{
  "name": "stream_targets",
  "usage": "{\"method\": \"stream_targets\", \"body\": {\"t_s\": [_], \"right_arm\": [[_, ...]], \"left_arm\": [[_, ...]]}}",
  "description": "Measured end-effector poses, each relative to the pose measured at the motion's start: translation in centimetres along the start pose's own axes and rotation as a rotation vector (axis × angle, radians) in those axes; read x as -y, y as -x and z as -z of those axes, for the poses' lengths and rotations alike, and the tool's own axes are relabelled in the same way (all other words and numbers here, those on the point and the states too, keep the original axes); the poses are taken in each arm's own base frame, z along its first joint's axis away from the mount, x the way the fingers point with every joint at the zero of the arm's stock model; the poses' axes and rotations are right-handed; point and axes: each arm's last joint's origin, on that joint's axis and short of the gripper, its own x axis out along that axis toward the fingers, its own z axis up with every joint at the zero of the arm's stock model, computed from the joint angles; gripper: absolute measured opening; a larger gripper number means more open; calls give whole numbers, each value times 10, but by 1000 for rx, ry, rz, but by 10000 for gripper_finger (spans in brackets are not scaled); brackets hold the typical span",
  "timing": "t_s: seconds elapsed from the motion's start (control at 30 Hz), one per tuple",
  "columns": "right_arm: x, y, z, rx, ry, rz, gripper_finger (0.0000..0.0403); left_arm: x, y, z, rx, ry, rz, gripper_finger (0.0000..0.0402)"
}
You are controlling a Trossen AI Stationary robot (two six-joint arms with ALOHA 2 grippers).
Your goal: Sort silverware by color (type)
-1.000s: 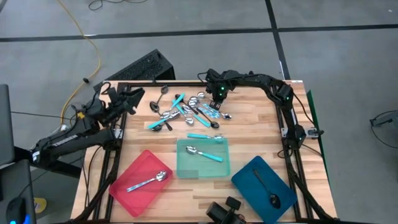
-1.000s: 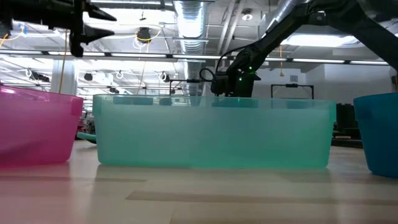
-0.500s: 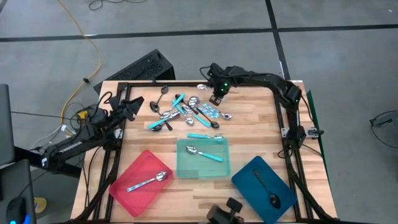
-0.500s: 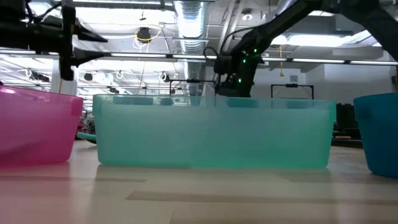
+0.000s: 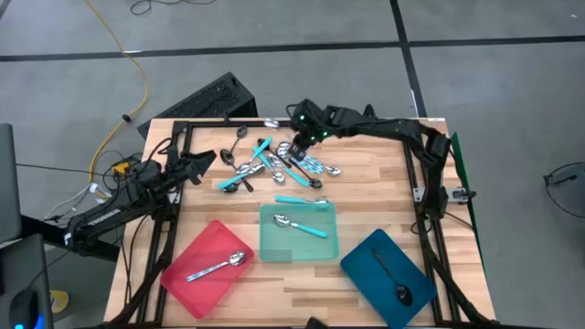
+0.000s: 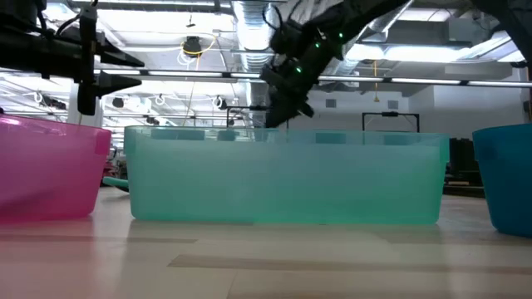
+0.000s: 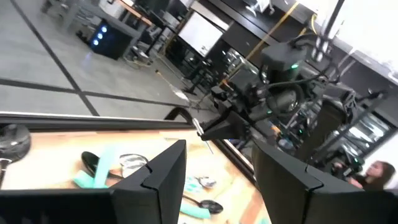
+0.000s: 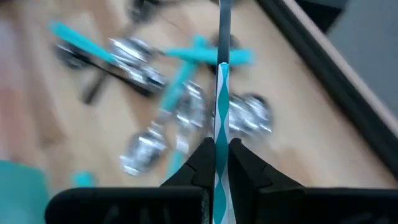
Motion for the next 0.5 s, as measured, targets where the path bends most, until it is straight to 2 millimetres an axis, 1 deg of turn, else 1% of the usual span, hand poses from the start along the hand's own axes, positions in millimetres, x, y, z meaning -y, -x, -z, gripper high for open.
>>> {"method": "stream_targets", "body": {"t_s": [0.27,0.33,0.5], "right_arm": [[-67,0,-2,124,-28,-121,48],[-83,2,-1,156,-44,-132,48],[-124,8,1,256,-25,-194,48]], "left_arm": [[2,0,1,-47,-35,58,167],[2,0,2,-54,-37,67,167],[3,0,2,-72,-45,92,167]]}}
